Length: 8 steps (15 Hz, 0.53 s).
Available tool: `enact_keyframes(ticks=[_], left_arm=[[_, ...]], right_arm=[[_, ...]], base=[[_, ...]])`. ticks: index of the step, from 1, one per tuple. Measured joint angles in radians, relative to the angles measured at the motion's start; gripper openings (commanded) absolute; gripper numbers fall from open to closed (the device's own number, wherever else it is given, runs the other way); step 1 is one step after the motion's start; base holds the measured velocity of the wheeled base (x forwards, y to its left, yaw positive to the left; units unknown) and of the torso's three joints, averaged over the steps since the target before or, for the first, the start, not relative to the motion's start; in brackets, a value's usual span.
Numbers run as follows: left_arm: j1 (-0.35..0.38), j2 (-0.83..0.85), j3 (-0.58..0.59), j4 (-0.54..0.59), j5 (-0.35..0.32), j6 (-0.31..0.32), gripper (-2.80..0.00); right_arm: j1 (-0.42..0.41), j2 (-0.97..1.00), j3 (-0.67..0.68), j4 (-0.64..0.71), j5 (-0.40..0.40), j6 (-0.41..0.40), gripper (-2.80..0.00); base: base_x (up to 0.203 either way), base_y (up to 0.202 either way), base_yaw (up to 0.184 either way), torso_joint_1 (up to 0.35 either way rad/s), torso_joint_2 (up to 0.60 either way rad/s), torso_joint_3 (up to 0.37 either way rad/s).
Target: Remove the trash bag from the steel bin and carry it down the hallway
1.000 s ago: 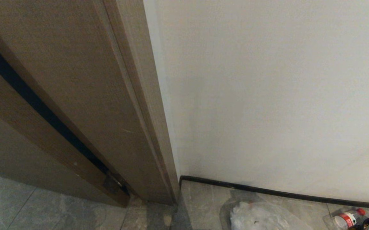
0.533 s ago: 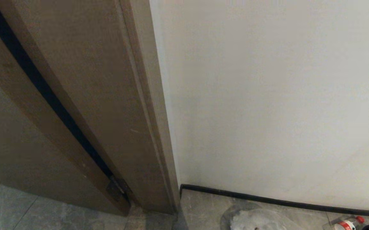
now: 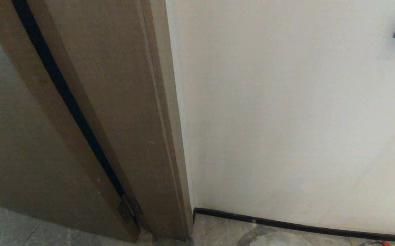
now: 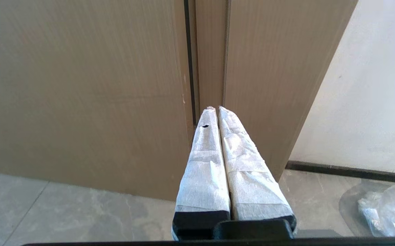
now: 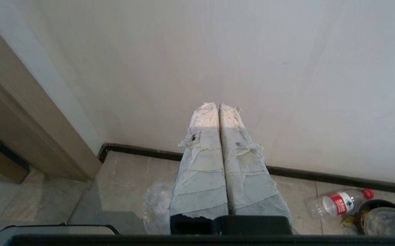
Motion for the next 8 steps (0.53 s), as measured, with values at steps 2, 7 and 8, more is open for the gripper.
enact_keyframes(ticks=[2, 7, 8], left_arm=[[0.0, 0.0, 0.0, -0.001, 0.0, 0.0, -2.8], [0.0, 0.0, 0.0, 0.0, 0.0, -0.002, -2.8], [0.0, 0.0, 0.0, 0.0, 0.0, -0.001, -2.8]], right_arm=[[0.0, 0.0, 0.0, 0.0, 0.0, 0.0, -2.8], [0.0, 0.0, 0.0, 0.0, 0.0, 0.0, -2.8], [0.0, 0.0, 0.0, 0.0, 0.0, 0.0, -2.8]], base=[[0.0, 0.0, 0.0, 0.009, 0.0, 0.039], [0.0, 0.0, 0.0, 0.0, 0.0, 0.132], [0.0, 0.0, 0.0, 0.007, 0.0, 0.122]])
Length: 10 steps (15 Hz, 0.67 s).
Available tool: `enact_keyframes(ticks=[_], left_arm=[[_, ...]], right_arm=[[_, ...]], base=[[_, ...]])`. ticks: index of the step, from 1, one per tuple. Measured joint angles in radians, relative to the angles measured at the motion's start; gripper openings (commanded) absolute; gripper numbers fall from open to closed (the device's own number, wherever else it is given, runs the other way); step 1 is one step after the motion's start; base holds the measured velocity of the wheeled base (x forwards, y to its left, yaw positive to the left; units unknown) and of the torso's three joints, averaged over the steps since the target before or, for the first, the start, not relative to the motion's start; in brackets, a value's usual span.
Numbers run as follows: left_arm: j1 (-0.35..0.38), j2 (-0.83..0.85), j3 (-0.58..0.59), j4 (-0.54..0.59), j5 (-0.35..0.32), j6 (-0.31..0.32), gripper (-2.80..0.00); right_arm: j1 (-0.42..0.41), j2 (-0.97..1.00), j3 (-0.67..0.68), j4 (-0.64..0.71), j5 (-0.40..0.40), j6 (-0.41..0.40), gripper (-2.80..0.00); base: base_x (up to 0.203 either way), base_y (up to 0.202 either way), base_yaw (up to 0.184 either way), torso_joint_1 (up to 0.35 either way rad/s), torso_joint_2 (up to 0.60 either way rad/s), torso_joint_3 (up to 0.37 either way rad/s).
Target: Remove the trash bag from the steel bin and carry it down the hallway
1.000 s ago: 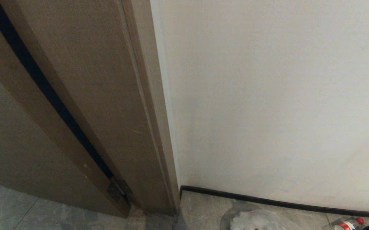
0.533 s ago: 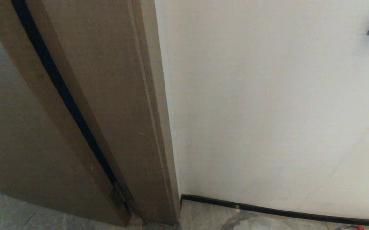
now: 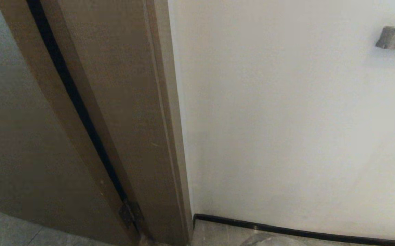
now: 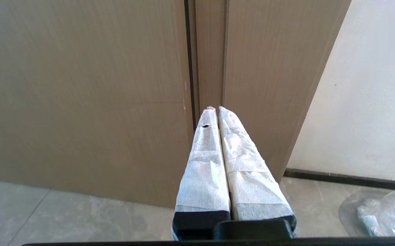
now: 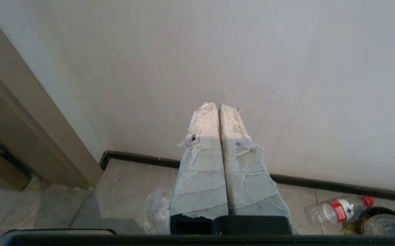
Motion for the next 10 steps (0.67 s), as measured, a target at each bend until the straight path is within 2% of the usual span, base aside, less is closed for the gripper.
enact_keyframes(ticks=[10], left_arm=[[0.0, 0.0, 0.0, 0.0, 0.0, 0.001, -2.8]], right_arm=[[0.0, 0.0, 0.0, 0.0, -0.001, 0.0, -2.8]], base=[[0.0, 0.0, 0.0, 0.0, 0.0, 0.013]])
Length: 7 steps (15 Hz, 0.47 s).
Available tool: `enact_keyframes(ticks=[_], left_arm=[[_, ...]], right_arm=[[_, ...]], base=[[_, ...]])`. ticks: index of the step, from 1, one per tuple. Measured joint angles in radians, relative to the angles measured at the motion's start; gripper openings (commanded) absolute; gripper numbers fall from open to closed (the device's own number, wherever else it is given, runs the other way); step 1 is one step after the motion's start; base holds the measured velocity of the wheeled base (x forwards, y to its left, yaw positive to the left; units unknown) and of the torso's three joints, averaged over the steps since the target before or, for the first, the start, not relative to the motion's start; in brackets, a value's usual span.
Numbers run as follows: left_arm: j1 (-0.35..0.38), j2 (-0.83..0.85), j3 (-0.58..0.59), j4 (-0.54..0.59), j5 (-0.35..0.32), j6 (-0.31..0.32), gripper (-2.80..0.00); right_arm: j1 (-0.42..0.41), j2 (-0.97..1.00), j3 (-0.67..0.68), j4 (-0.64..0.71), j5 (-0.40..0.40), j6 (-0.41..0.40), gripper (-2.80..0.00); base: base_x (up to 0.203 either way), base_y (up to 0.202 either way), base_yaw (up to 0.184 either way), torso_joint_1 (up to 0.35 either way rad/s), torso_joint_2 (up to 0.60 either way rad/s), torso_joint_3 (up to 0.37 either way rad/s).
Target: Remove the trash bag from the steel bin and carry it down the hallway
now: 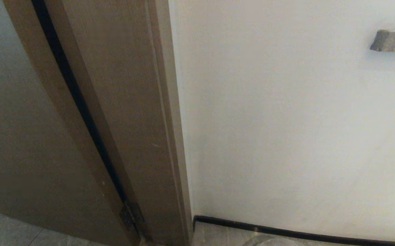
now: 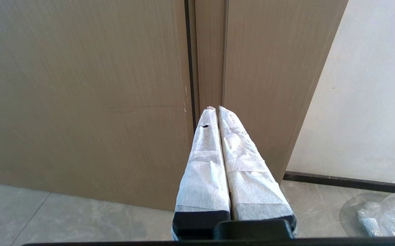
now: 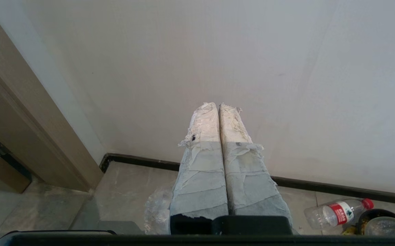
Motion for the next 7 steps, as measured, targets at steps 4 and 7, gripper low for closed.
enact_keyframes(ticks=[4, 7], left_arm=[[0.0, 0.0, 0.0, 0.0, 0.0, 0.0, -2.8], [0.0, 0.0, 0.0, 0.0, 0.0, 0.0, -2.8]], right_arm=[[0.0, 0.0, 0.0, 0.0, 0.0, 0.001, -2.8], [0.0, 0.0, 0.0, 0.0, 0.0, 0.001, -2.8]], base=[[0.0, 0.0, 0.0, 0.0, 0.0, 0.0], [0.0, 0.0, 0.0, 0.0, 0.0, 0.0]])
